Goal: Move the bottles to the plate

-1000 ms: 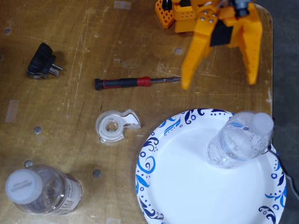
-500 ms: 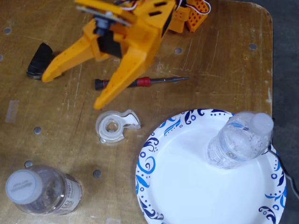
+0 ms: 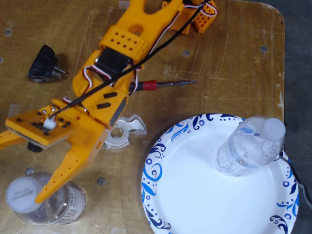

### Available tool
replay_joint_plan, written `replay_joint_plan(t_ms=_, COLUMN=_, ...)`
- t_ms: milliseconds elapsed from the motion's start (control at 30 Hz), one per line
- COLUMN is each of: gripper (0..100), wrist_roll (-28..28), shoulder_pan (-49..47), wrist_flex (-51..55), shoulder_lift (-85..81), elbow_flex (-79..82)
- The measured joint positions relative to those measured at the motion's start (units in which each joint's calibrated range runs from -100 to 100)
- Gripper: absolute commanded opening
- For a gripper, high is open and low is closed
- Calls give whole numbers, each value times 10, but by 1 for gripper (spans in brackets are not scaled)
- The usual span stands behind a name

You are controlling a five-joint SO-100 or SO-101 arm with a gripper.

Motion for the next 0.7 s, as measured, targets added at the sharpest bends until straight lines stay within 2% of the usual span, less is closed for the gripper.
replay_joint_plan(t_ms=533, gripper=44, wrist_roll=4, shoulder_pan=-4, wrist_flex=0, shoulder_lift=68, elbow_flex=-28)
replay_joint_plan(t_ms=700, gripper=44, wrist_roll=-3, shoulder_pan=-4, wrist_flex=0, shoulder_lift=116, elbow_flex=-82)
